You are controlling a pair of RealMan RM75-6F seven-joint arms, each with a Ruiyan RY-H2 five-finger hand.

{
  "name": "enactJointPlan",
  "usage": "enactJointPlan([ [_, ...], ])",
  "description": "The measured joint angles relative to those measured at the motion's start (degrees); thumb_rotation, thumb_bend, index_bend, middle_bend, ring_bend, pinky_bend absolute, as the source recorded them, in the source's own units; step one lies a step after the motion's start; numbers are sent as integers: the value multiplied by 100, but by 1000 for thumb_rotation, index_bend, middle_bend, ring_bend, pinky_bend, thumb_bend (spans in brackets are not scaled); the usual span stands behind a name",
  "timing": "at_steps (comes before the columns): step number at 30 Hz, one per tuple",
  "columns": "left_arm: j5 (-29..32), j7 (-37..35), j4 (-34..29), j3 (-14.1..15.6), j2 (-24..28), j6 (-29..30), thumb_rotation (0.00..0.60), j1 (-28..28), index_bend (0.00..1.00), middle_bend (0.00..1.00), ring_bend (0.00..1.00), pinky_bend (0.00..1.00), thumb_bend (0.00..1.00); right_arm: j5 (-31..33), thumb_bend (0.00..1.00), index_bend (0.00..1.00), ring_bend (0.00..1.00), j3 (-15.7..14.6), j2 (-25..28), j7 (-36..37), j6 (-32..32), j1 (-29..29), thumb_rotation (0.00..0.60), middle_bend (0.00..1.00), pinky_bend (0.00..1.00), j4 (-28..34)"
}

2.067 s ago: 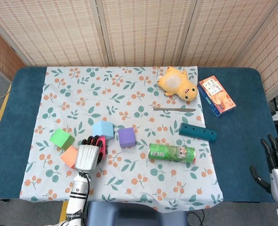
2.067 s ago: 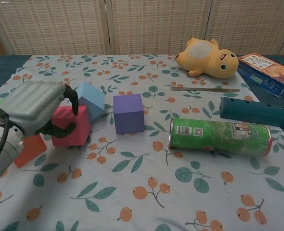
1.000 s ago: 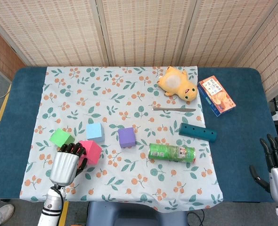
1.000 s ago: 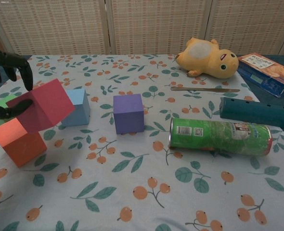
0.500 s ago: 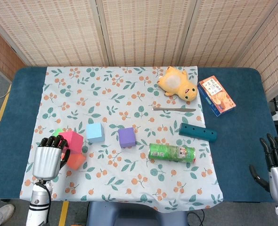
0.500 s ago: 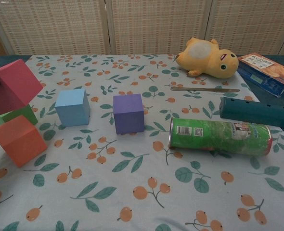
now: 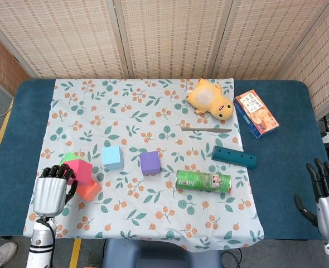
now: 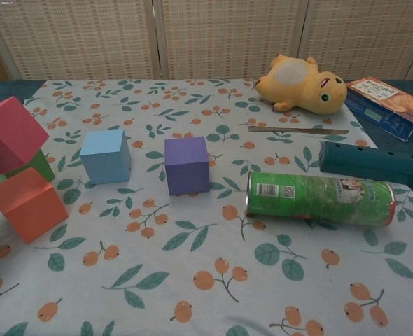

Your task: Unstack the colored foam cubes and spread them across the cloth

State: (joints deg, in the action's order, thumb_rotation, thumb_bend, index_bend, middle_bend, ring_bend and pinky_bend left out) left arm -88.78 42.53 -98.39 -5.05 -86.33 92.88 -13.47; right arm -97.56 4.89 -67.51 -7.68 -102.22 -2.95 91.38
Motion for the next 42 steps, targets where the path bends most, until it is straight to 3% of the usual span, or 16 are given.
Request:
enactJointPlan([
  [11,-907,-240,66,612,-7,440,600,430,588,427,417,486,360,-3,241,0,0,-14,-32,-53,33,13,600,0,0,-18],
  [19,-1242,-333,191,718,-86,364,600,533,585,415,419,489,360,12,241,0,0,-6,-40,-61,36,17,600,0,0,-18],
  [22,-1213,-368,257,677,-128,205,600,504,508,357,374,485,362,9,241,0,0,-3,-37,-48,26,16,600,0,0,-17],
  [25,-1205,-427,331,652,-158,84,600,481,340,228,235,467,361,22,241,0,0,10,-34,-36,23,20,600,0,0,-14],
  [30,-1349,-509,387,672,-176,11,600,463,190,108,109,418,356,3,241,0,0,-4,-29,-34,23,20,600,0,0,-10],
  [42,-1446,-554,495,587,-282,-202,600,411,177,99,99,406,355,23,241,0,0,0,-35,-56,46,29,600,0,0,-2],
])
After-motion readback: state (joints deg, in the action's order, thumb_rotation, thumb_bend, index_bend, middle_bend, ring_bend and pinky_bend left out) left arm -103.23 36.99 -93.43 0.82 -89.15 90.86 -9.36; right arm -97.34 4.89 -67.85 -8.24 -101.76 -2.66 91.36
